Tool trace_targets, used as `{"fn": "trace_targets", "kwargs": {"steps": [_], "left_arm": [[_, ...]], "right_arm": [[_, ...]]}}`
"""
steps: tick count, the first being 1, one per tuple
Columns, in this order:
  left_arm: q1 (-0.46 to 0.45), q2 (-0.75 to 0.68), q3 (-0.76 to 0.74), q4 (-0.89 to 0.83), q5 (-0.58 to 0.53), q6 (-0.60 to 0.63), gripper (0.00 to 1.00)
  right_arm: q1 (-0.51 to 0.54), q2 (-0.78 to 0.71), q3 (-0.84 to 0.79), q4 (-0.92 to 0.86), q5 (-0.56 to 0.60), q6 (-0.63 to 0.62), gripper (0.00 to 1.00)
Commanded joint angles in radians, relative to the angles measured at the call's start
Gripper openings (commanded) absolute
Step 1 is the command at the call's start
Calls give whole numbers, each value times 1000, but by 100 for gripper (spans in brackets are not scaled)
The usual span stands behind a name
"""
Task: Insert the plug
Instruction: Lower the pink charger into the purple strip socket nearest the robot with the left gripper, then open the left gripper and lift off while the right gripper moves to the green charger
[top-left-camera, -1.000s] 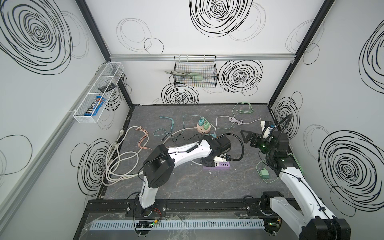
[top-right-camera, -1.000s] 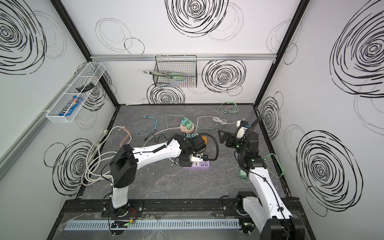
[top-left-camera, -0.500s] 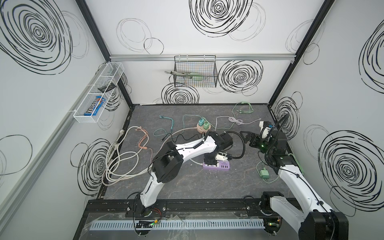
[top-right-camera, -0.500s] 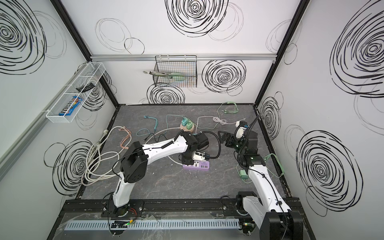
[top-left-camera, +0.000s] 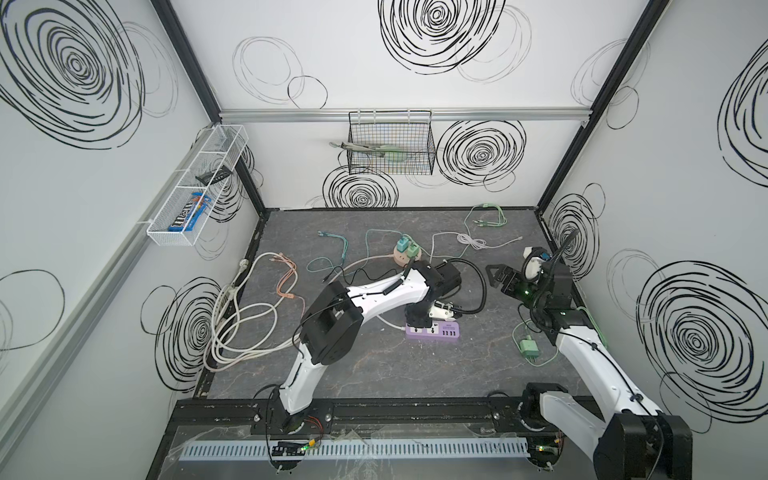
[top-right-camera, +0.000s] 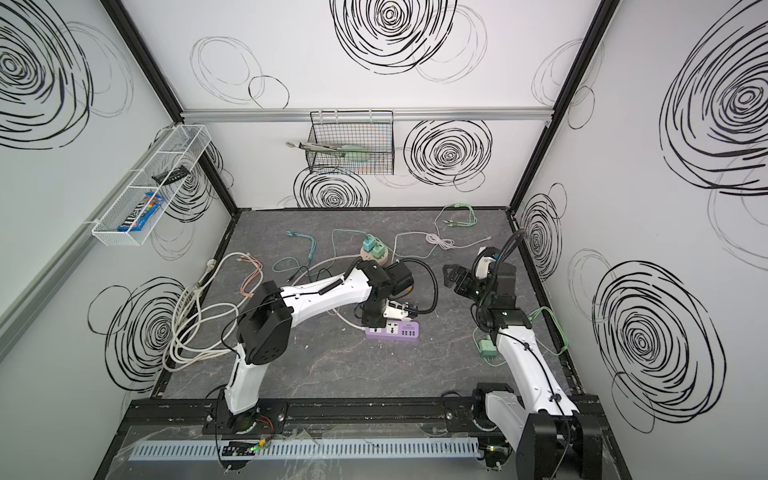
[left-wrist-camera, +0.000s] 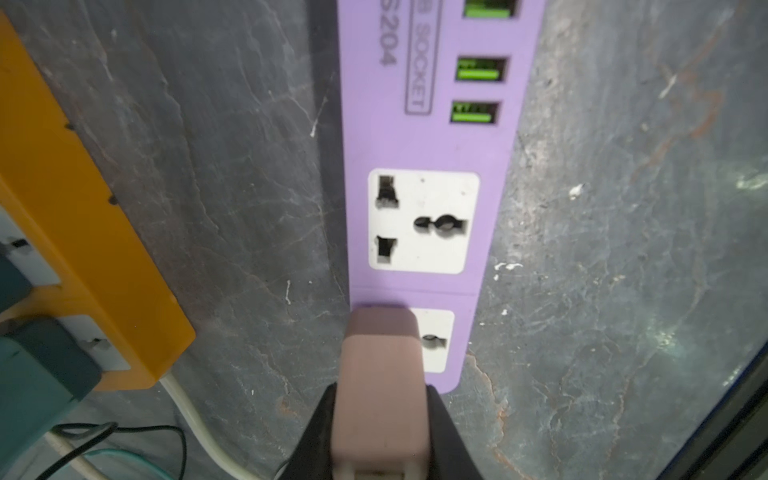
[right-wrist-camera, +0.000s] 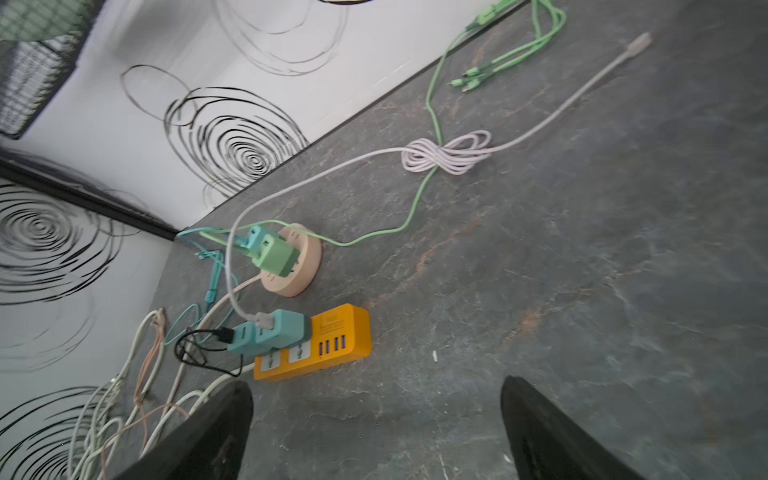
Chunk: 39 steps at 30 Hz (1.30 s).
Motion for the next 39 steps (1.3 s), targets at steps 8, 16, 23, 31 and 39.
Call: {"fn": "trace_targets", "kwargs": {"steps": [8, 16, 23, 31, 39], "left_arm": [[50, 26, -109, 58, 33, -10, 14], [6, 89, 17, 34, 1, -20, 52], [3, 52, 25, 61, -5, -56, 65], [16, -73, 5, 209, 60, -112, 100], [48, -261, -139, 424, 143, -177, 96]], "right_arm": [[-218, 2, 4, -323, 369, 197, 97], [-346, -4, -30, -481, 530, 314, 97], [-354, 24, -105, -472, 519, 414, 97], [-356, 143, -148, -391, 430, 391, 99], [-345, 246, -156, -361, 300, 405, 87]]}}
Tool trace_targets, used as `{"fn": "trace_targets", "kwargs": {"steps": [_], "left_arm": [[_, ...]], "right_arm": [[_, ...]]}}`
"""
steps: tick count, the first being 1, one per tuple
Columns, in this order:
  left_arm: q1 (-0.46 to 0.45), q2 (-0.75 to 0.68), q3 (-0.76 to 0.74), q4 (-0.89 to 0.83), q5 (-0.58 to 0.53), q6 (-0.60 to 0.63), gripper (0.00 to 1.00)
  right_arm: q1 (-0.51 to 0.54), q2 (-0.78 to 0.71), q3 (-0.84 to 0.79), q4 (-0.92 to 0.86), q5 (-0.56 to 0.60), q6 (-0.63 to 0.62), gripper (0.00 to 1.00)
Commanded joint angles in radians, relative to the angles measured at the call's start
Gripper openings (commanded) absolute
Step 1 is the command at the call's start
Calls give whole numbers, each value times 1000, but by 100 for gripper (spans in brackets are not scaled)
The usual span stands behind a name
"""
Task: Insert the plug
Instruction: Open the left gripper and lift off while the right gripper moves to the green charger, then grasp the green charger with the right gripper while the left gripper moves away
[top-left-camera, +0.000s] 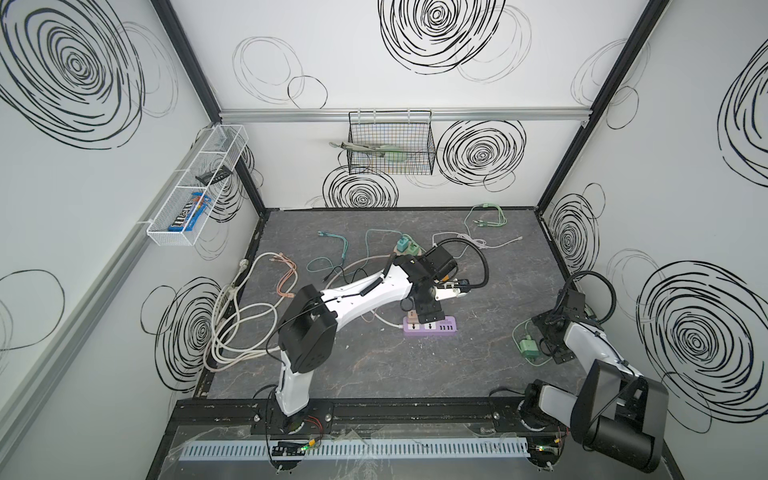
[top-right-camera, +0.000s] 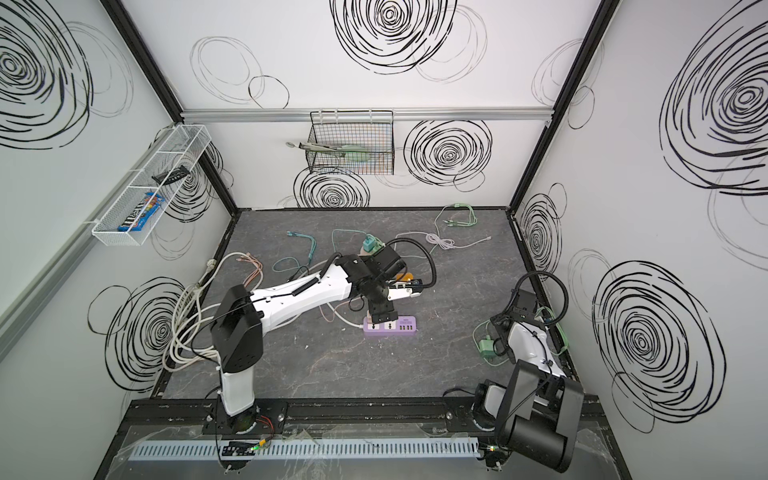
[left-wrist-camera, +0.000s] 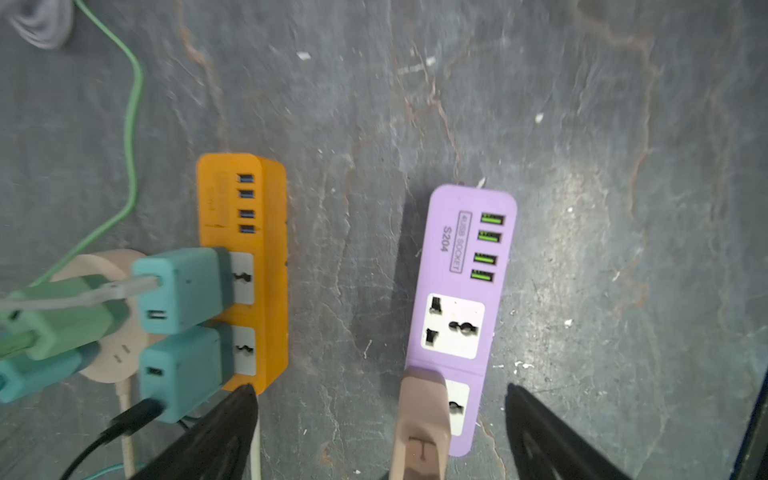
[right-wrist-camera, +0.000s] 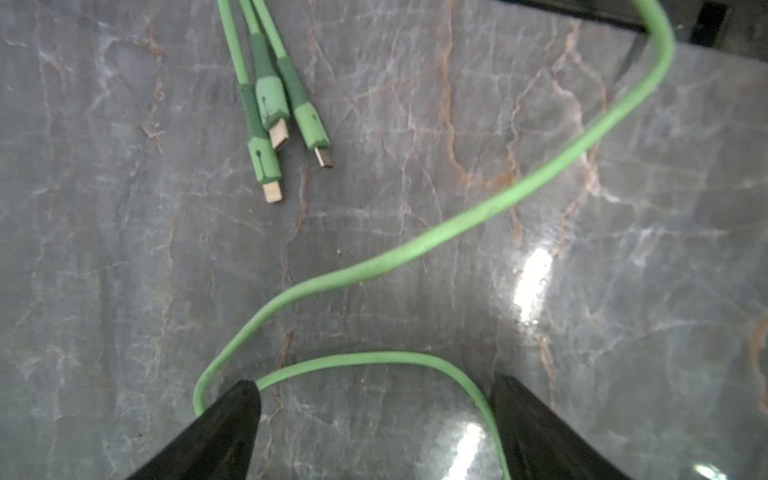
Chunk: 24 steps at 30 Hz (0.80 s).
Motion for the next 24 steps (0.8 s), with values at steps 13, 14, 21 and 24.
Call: {"fn": "trace_targets", "kwargs": {"steps": [13, 14, 21, 24], "left_arm": [[134, -303, -354, 505, 0, -267, 96], [134, -311, -361, 514, -9, -267, 96], [164, -374, -439, 625, -30, -316, 96], [170, -405, -477, 667, -29, -341, 96]], "right_arm": [[379, 129, 55, 43, -267, 205, 67], [410, 145, 71, 48, -265, 224, 67], [566, 226, 187, 36, -224, 276, 71], [560, 190, 216, -56, -134, 218, 76]]}}
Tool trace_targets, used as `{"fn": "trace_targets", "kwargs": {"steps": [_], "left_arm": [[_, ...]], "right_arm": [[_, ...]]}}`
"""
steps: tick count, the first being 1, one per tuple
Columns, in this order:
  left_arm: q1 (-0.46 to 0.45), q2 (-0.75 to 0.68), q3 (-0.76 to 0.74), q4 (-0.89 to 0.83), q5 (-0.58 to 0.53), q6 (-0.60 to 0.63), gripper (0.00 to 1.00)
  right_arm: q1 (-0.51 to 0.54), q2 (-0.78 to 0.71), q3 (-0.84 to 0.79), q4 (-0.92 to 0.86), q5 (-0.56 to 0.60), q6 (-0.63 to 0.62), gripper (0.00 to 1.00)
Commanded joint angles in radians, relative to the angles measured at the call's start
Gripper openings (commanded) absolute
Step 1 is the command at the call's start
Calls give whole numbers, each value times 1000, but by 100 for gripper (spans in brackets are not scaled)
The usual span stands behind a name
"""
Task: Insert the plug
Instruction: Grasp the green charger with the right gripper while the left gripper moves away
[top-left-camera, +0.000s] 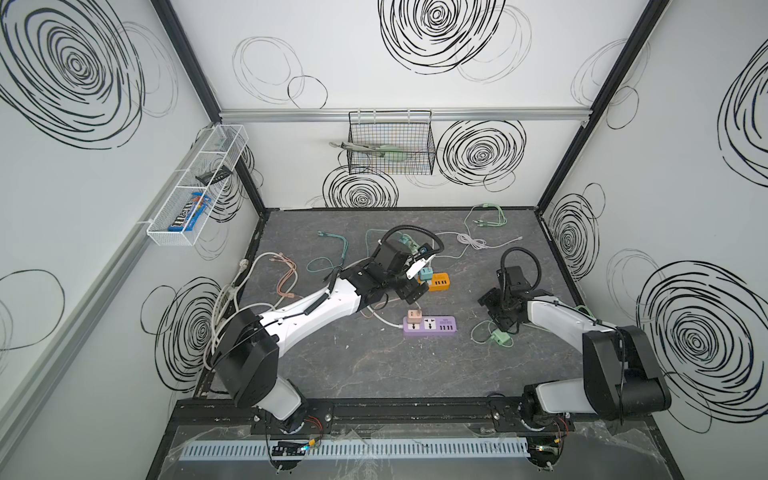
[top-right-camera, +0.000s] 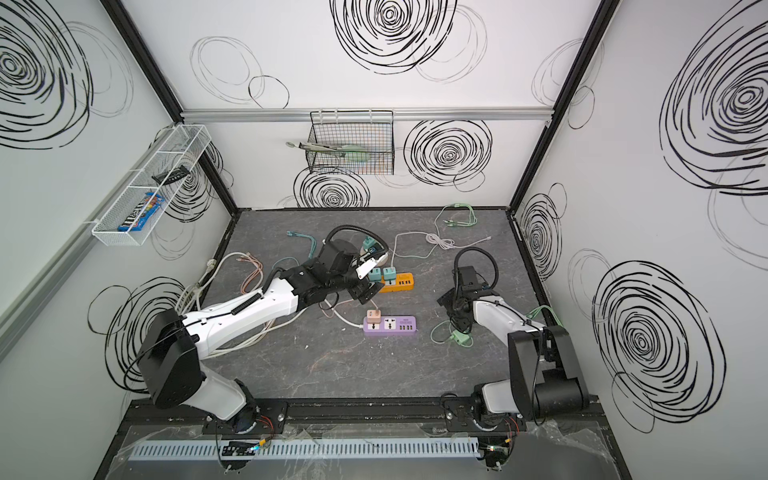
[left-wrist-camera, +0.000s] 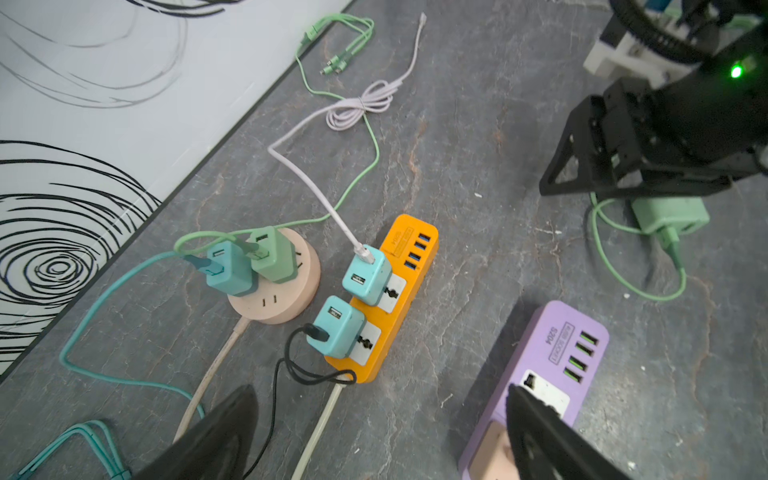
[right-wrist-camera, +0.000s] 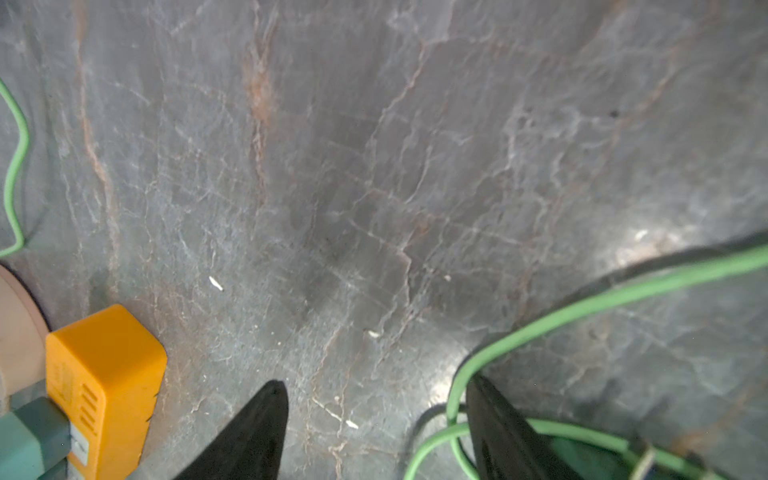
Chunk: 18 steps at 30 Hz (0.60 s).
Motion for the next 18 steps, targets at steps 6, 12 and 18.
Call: {"fn": "trace_targets", "kwargs": {"steps": [6, 12, 18], "left_arm": [[27, -101, -97, 188, -11, -86, 96], [51, -152, -149, 288, 6, -145, 96], [63, -158, -150, 282, 12, -155, 96]], "right_arm": [[-75, -178, 16, -200, 83, -238, 95], [-176, -269, -38, -144, -212, -616, 99], [-175, -255, -68, -147, -296, -629, 97]]}}
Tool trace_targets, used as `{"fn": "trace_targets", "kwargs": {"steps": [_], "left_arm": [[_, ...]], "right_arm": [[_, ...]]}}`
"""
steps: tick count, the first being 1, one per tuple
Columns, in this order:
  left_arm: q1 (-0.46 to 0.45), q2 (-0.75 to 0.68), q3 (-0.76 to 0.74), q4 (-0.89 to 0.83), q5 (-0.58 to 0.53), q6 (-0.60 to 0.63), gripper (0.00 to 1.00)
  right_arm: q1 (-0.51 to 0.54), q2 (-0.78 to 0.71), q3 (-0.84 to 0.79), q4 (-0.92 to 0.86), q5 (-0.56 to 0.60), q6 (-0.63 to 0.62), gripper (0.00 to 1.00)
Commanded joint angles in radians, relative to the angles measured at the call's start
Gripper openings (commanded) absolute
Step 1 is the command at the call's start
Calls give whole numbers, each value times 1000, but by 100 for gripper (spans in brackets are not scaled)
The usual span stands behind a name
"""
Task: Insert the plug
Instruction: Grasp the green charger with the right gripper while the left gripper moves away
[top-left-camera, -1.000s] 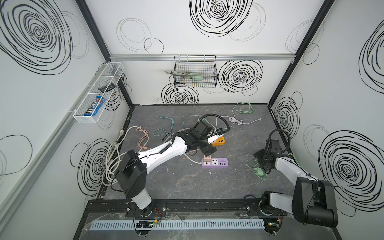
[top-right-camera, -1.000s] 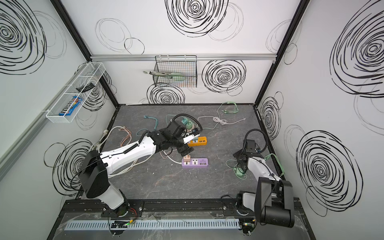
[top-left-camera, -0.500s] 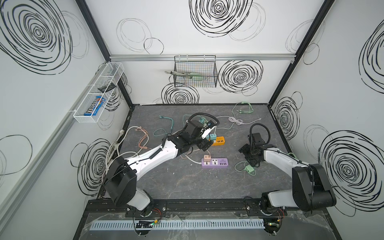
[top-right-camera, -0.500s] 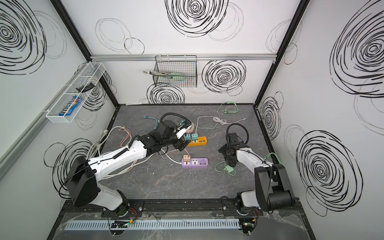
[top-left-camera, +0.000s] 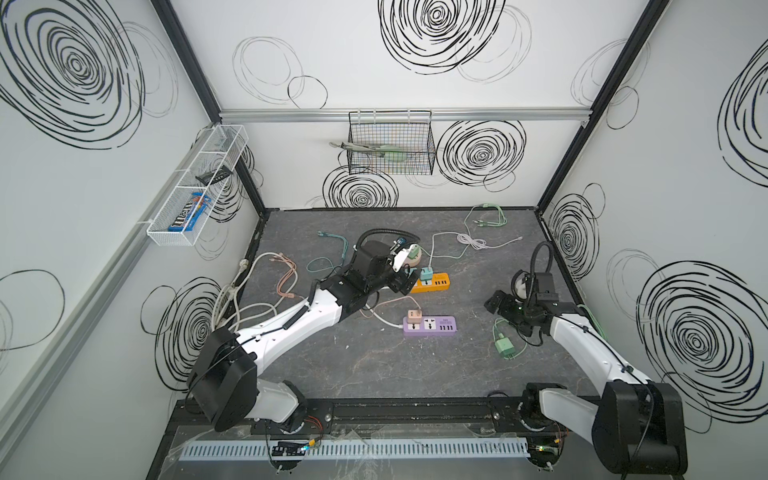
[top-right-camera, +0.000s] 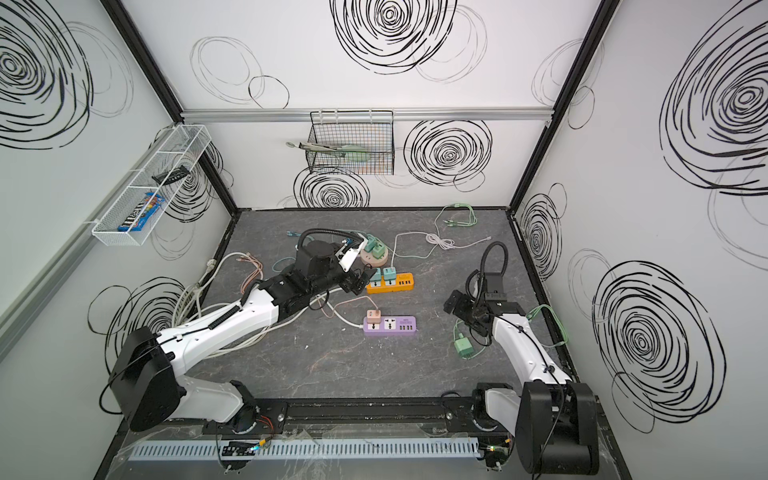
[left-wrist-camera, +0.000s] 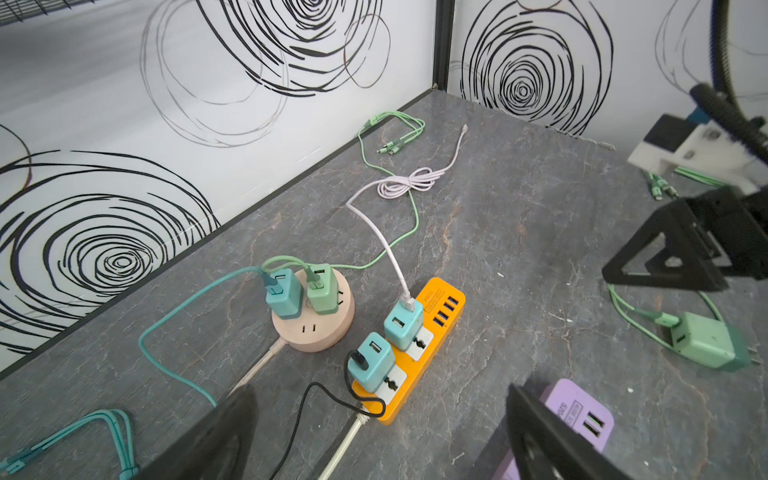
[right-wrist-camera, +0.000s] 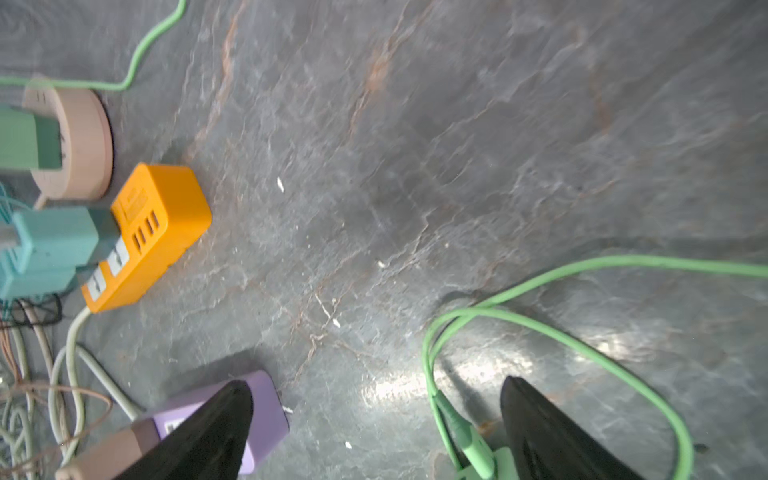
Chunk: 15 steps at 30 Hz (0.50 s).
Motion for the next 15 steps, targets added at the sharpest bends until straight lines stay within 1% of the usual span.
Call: {"fn": "trace_targets", "kwargs": {"steps": [1, 2, 4, 6, 8, 12, 15], "left_arm": [[6, -22, -7, 55, 6, -29, 96], [6, -22, -8, 54, 5, -32, 96], [6, -23, -10, 57, 8, -32, 96], [6, -25, -10, 58, 10, -33, 96], [6, -26, -10, 57, 11, -34, 96], [7, -20, 2, 42, 16, -45, 96], [8, 4, 42, -8, 7, -69, 96]], "right_arm": [[4, 16, 3, -53, -52, -54, 97], [20, 23, 4, -68, -41, -35, 97], [67, 34, 12, -108, 17, 20, 97], [101, 37, 13, -154, 106, 87, 97], [110, 36, 1, -201, 216, 156, 97], [113, 3, -19, -229, 245, 185, 97], [114, -46, -29, -236, 218, 168, 97]]}}
